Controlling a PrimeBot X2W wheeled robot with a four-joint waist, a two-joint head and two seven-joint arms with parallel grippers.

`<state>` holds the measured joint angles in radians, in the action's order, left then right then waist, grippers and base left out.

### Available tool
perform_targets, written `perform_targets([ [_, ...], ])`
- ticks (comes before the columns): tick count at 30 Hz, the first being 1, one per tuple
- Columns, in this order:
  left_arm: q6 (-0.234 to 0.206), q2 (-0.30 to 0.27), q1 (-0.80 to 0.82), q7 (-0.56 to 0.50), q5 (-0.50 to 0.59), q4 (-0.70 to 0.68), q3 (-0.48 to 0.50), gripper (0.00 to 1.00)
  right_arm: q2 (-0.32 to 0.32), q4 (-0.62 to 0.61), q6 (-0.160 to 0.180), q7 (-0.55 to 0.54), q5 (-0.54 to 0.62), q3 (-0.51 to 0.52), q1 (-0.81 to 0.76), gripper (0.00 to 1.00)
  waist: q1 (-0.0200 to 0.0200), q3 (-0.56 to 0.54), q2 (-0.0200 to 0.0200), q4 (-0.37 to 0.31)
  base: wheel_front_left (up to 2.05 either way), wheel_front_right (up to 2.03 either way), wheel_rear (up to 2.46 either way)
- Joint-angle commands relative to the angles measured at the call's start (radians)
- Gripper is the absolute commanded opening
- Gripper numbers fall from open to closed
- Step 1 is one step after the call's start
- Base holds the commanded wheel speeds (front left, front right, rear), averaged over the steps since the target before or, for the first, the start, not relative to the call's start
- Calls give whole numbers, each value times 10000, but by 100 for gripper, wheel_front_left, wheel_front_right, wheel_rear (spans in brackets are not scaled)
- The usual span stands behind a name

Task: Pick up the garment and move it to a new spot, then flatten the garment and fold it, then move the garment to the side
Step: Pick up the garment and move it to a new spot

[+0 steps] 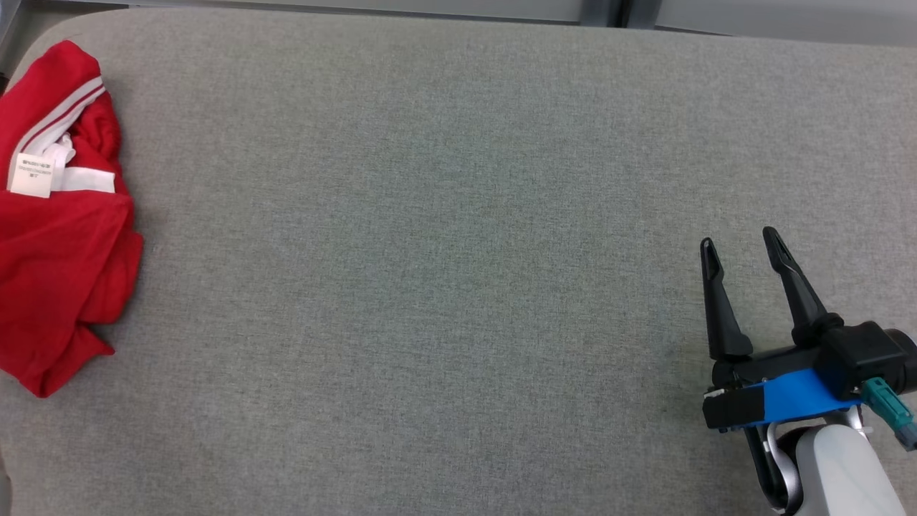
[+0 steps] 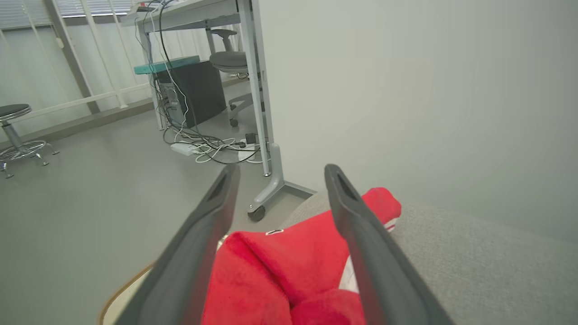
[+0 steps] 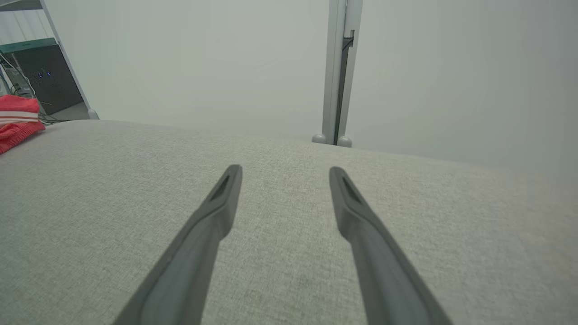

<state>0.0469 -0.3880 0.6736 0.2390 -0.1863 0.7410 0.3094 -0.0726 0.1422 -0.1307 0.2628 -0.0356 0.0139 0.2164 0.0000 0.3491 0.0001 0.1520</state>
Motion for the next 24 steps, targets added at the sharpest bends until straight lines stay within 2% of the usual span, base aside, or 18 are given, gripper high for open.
perform_targets([
  [1, 42, -33, 201, -97, -8, 243, -88, 100, -79, -59, -3, 33, 69, 21, -54, 100, 0, 39, -1, -14, 0, 0, 0],
  [5, 226, -179, 621, -491, 126, 1691, -419, 100, -133, -178, -3, 31, 80, 12, 9, 100, 0, 214, -1, -68, 0, 0, 0],
  [12, 365, -97, 1161, -1272, 74, 3612, -762, 100, -225, -306, -1, 31, 148, 18, 87, 100, 0, 398, -1, -78, 0, 0, 0],
  [20, 541, 100, 1543, -2065, -178, 4894, -883, 100, -229, -366, -1, 31, 194, -31, 172, 100, 0, 557, -1, -80, 0, 0, 0],
  [21, 571, 123, 1573, -2177, -195, 4985, -899, 63, -221, -359, -1, 33, 201, -50, 195, 100, 0, 570, -1, -92, 0, 0, 0],
  [23, 596, 156, 1592, -2295, -164, 5101, -1010, 0, -209, -332, -1, 33, 181, -90, 225, 100, 0, 584, -1, -120, 0, 0, 0],
  [24, 612, 162, 1615, -2243, -210, 5124, -1013, 0, -207, -316, -1, 31, 166, -104, 224, 100, 0, 581, -1, -129, 0, 0, 0],
])
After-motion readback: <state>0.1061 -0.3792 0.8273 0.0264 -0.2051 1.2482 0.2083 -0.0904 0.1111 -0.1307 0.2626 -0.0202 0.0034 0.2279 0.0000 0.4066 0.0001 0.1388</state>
